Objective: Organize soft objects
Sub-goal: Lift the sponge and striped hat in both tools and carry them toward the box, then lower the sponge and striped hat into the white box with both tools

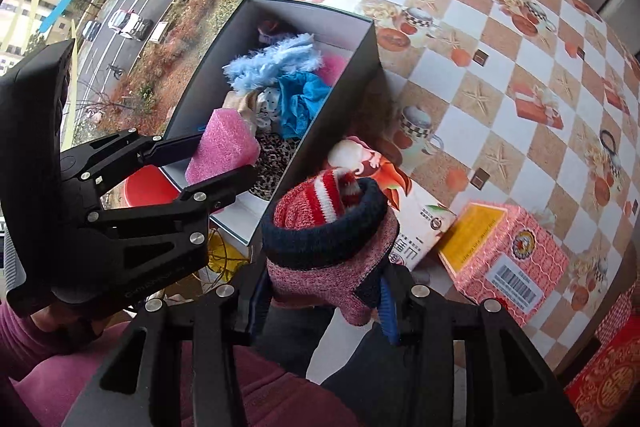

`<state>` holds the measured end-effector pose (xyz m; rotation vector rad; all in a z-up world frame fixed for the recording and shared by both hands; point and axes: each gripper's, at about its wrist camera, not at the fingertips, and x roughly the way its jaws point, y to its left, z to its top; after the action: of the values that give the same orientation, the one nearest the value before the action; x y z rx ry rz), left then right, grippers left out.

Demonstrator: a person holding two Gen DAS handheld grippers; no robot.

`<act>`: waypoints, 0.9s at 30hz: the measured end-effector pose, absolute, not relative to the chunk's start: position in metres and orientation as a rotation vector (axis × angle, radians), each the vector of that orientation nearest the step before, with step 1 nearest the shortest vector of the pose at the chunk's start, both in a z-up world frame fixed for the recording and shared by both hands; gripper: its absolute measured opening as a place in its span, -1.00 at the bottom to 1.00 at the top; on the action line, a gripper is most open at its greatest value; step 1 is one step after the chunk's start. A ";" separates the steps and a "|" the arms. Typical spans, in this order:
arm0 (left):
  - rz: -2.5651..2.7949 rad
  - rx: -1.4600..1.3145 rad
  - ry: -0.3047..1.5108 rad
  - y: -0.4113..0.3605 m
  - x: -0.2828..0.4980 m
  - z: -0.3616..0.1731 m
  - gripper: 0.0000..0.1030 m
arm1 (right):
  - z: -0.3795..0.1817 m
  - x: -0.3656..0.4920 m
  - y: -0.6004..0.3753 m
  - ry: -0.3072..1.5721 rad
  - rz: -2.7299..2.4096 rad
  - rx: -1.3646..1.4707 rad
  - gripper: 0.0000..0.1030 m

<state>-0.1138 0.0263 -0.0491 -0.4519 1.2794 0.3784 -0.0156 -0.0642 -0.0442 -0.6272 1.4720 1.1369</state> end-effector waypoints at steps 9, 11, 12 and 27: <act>0.487 -0.552 1.242 0.055 -0.144 -0.053 -0.01 | -0.038 -0.038 -0.020 1.421 1.227 -0.707 -0.11; 0.503 -0.567 1.236 0.060 -0.150 -0.054 -0.01 | -0.038 -0.042 -0.013 1.416 1.240 -0.720 -0.11; 0.510 -0.572 1.233 0.061 -0.152 -0.054 -0.01 | -0.039 -0.044 -0.009 1.415 1.246 -0.726 -0.11; 0.552 -0.624 1.227 0.073 -0.163 -0.064 -0.01 | -0.044 -0.050 0.015 1.418 1.262 -0.764 -0.11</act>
<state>-0.1628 0.0732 -0.0641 -0.6244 1.2266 0.5522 -0.0500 0.0146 -0.0438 -0.7639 1.4176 1.2621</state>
